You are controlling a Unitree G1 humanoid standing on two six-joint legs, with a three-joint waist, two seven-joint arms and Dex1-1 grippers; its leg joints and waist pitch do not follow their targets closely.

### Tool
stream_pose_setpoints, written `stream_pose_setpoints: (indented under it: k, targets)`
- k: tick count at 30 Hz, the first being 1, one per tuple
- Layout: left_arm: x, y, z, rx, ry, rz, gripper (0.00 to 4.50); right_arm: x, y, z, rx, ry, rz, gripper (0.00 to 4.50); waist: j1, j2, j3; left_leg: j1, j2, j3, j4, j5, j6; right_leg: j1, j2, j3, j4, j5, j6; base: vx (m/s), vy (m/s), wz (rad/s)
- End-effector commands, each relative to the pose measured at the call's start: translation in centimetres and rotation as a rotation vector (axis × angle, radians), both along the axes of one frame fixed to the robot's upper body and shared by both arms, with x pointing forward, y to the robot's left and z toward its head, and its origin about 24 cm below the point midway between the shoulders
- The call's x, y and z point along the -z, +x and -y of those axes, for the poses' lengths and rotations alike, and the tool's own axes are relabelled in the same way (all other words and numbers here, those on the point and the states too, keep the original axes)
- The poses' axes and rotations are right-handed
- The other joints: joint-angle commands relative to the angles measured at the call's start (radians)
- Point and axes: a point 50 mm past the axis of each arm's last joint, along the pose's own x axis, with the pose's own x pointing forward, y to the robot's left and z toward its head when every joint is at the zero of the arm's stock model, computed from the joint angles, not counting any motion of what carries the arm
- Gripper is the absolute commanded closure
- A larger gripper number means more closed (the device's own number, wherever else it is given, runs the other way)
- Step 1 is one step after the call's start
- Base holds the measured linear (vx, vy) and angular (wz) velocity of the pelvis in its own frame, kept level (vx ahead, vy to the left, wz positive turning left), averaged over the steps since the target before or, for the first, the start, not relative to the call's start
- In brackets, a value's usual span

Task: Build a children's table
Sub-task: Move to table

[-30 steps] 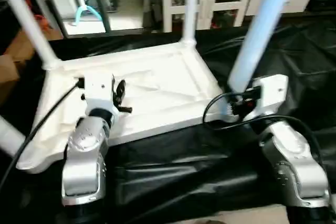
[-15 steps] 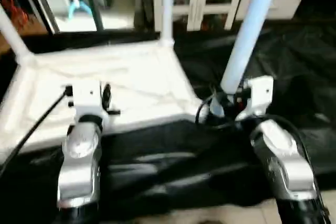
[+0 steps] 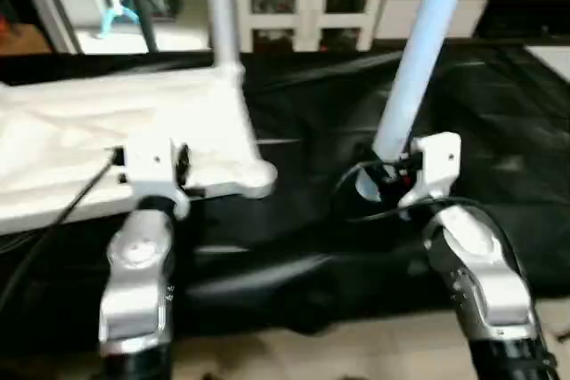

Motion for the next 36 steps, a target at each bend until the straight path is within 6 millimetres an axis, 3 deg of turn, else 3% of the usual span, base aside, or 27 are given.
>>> stream_pose_setpoints:
  k: [1,3,4,5,6,7,8,9,10,11,12,13,15,16,17,18,19,20,21,22,23,24,25,26,27,29,36]
  targets:
    - [-0.5,0.1,0.1,0.004,0.015,0.017,3.19,-0.7,0.1,0.3,0.008,0.006,0.029,2.6,0.012,-0.039,-0.062,-0.025,-0.088,0.055,0.085,-0.134,-0.042,0.106,-0.082,0.042,-0.174,0.164,-0.478,-0.077,-0.293,0.02]
    - [-0.5,0.1,0.1,0.004,0.015,0.017,3.19,-0.7,0.1,0.3,0.008,0.006,0.029,2.6,0.005,-0.022,-0.057,-0.009,-0.078,0.044,0.056,-0.152,-0.056,0.117,-0.099,0.053,-0.201,0.063,-0.404,-0.067,-0.251,0.06]
    - [-0.5,0.1,0.1,0.004,0.015,0.017,3.19,-0.7,0.1,0.3,0.008,0.006,0.029,2.6,-0.002,0.012,-0.056,0.0,-0.052,0.025,-0.016,-0.114,-0.025,0.133,-0.084,0.043,-0.229,-0.052,-0.281,-0.061,-0.238,0.09]
    - [-0.5,0.1,0.1,0.004,0.015,0.017,3.19,-0.7,0.1,0.3,0.008,0.006,0.029,2.6,-0.006,0.083,-0.068,0.091,0.099,-0.054,-0.144,0.089,0.027,0.109,-0.006,-0.045,-0.215,-0.053,-0.061,-0.039,-0.223,0.08]
    - [-0.5,0.1,0.1,0.004,0.015,0.017,3.19,-0.7,0.1,0.3,0.008,0.006,0.029,2.6,-0.034,0.097,-0.078,0.135,0.254,-0.165,-0.2,0.309,0.117,0.049,0.012,-0.075,-0.073,-0.092,0.047,-0.016,-0.195,-0.03]
    - [-0.5,0.1,0.1,0.004,0.015,0.017,3.19,-0.7,0.1,0.3,0.008,0.006,0.029,2.6,-0.049,0.069,-0.097,0.203,0.303,-0.194,-0.172,0.704,0.209,-0.075,-0.015,-0.047,0.064,-0.22,0.089,-0.016,-0.195,-0.03]
    - [-0.5,0.1,0.1,0.004,0.015,0.017,3.19,-0.7,0.1,0.3,0.008,0.006,0.029,2.6,-0.028,0.081,-0.081,0.166,0.212,-0.15,-0.146,0.985,0.22,-0.095,-0.012,-0.021,0.098,-0.114,0.035,-0.025,-0.184,-0.08]
    - [-0.5,0.1,0.1,0.004,0.015,0.017,3.19,-0.7,0.1,0.3,0.008,0.006,0.029,2.6,-0.031,0.076,-0.076,0.147,0.184,-0.127,-0.149,1.011,0.236,-0.082,-0.009,-0.009,0.086,-0.056,0.011,-0.06,-0.23,-0.03]
    - [-0.5,0.1,0.1,0.004,0.015,0.017,3.19,-0.7,0.1,0.3,0.008,0.006,0.029,2.6,-0.02,0.072,-0.075,0.115,0.121,-0.079,-0.162,0.918,0.279,-0.048,0.014,-0.009,0.045,0.017,-0.043,-0.06,-0.23,-0.03]
    - [-0.5,0.1,0.1,0.004,0.015,0.017,3.19,-0.7,0.1,0.3,0.008,0.006,0.029,2.6,-0.025,0.043,-0.078,0.11,0.084,-0.065,-0.174,0.714,0.33,-0.014,0.014,0.002,-0.015,0.085,-0.143,-0.065,-0.299,-0.04]
    - [-0.5,0.1,0.1,0.004,0.015,0.017,3.19,-0.7,0.1,0.3,0.008,0.006,0.029,2.6,-0.023,0.008,-0.081,0.079,0.02,-0.044,-0.133,0.489,0.338,0.038,-0.028,0.011,-0.089,0.201,-0.373,-0.078,-0.32,-0.06]
    - [-0.5,0.1,0.1,0.004,0.015,0.017,3.19,-0.7,0.1,0.3,0.008,0.006,0.029,2.6,0.0,-0.042,-0.083,0.001,-0.111,0.056,0.037,0.066,0.236,0.098,-0.064,0.059,-0.188,0.24,-0.574,-0.078,-0.32,-0.06]
    - [-0.5,0.1,0.1,0.002,0.018,0.023,3.19,-0.6,0.1,0.2,0.006,0.006,0.033,2.6,0.003,-0.045,-0.072,-0.001,-0.089,0.061,0.094,-0.128,0.046,0.092,-0.091,0.036,-0.194,0.091,-0.546,-0.091,-0.292,-0.03]
    - [-0.3,-0.8,0.4,0.037,0.001,0.037,3.19,-0.1,-0.6,-0.2,-0.052,-0.016,0.029,2.6,-0.003,-0.055,-0.062,-0.006,-0.086,0.059,0.085,-0.161,-0.045,0.1,-0.101,0.033,-0.199,-0.005,-0.441,-0.094,-0.279,-0.04]
    - [-0.2,-1.1,0.5,0.05,-0.006,0.042,3.19,0.2,-0.8,-0.3,-0.073,-0.024,0.027,2.6,-0.001,-0.038,-0.06,0.002,-0.08,0.049,0.067,-0.169,-0.058,0.109,-0.12,0.045,-0.207,-0.056,-0.394,-0.074,-0.221,-0.02]
    - [-0.2,-1.4,0.5,0.064,-0.015,0.049,3.19,0.4,-1.2,-0.4,-0.097,-0.033,0.024,2.6,-0.007,-0.018,-0.044,0.01,-0.059,0.032,0.0,-0.135,-0.042,0.126,-0.128,0.056,-0.238,-0.166,-0.251,-0.047,-0.193,0.08]
    - [-0.2,-1.4,0.5,0.063,-0.015,0.05,3.19,0.4,-1.2,-0.4,-0.094,-0.032,0.026,2.6,-0.011,0.046,-0.048,0.08,0.066,-0.04,-0.153,0.018,0.063,0.098,-0.046,-0.013,-0.245,-0.185,0.016,-0.047,-0.193,0.08]
    - [-0.2,-1.4,0.5,0.063,-0.015,0.05,3.19,0.4,-1.2,-0.4,-0.093,-0.032,0.025,2.6,-0.024,0.058,-0.058,0.105,0.166,-0.1,-0.188,0.094,0.128,0.082,-0.03,-0.031,-0.177,-0.134,0.073,-0.045,-0.22,0.02]
    - [-0.2,-1.4,0.5,0.063,-0.015,0.051,3.19,0.4,-1.1,-0.4,-0.09,-0.034,0.025,2.6,-0.03,0.06,-0.067,0.128,0.207,-0.115,-0.193,0.179,0.202,0.057,-0.04,-0.025,-0.11,-0.077,0.089,-0.048,-0.196,0.02]
    - [-0.3,-1.3,0.5,0.063,-0.015,0.051,3.19,0.4,-1.1,-0.4,-0.088,-0.035,0.025,2.6,-0.028,0.046,-0.062,0.155,0.168,-0.084,-0.172,0.326,0.272,0.005,-0.063,0.008,-0.083,0.022,0.03,-0.048,-0.196,0.02]
    - [-0.3,-1.3,0.5,0.06,-0.011,0.053,3.19,0.4,-1.0,-0.3,-0.084,-0.038,0.025,2.6,-0.031,0.024,-0.063,0.143,0.124,-0.066,-0.146,0.363,0.265,0.006,-0.073,0.027,-0.098,0.083,-0.005,-0.064,-0.139,0.08]
    - [-0.3,-1.2,0.4,0.052,-0.009,0.054,3.19,0.4,-1.0,-0.3,-0.082,-0.04,0.027,2.6,0.003,-0.002,-0.044,0.049,0.012,-0.001,-0.118,0.178,0.136,0.092,-0.126,0.07,-0.169,0.033,-0.09,-0.102,-0.139,0.04]
    - [-0.3,-1.2,0.4,0.052,-0.009,0.054,3.19,0.4,-1.0,-0.3,-0.082,-0.04,0.027,2.6,0.015,-0.003,-0.031,0.058,0.014,0.003,-0.122,0.071,0.07,0.093,-0.136,0.071,-0.2,-0.145,-0.079,-0.102,-0.139,0.04]
    - [-0.3,-1.2,0.3,0.045,-0.012,0.055,3.19,0.3,-1.0,-0.2,-0.083,-0.041,0.031,2.6,0.02,-0.005,-0.03,0.075,0.011,0.012,-0.138,-0.015,-0.024,0.099,-0.111,0.056,-0.218,-0.401,-0.041,-0.103,-0.127,0.04]
    - [-0.3,-1.2,0.3,0.045,-0.014,0.056,3.19,0.3,-1.0,-0.2,-0.083,-0.041,0.033,2.6,0.021,-0.003,-0.028,0.079,0.01,0.014,-0.153,-0.032,-0.045,0.098,-0.093,0.047,-0.222,-0.461,-0.023,-0.069,-0.097,0.05]
    - [-0.3,-1.3,0.4,0.047,-0.016,0.056,3.19,0.2,-1.1,-0.1,-0.084,-0.044,0.036,2.6,0.009,0.009,-0.026,0.098,0.034,0.01,-0.197,-0.077,-0.057,0.091,-0.056,0.02,-0.231,-0.416,-0.015,-0.059,-0.083,0.07]
    - [-0.2,-1.3,0.6,0.053,-0.033,0.055,3.19,0.2,-1.3,0.1,-0.081,-0.053,0.034,2.6,0.006,0.02,-0.041,0.086,0.065,0.002,-0.205,0.021,-0.03,0.112,-0.071,0.019,-0.196,-0.106,-0.133,0.0,0.0,0.0]
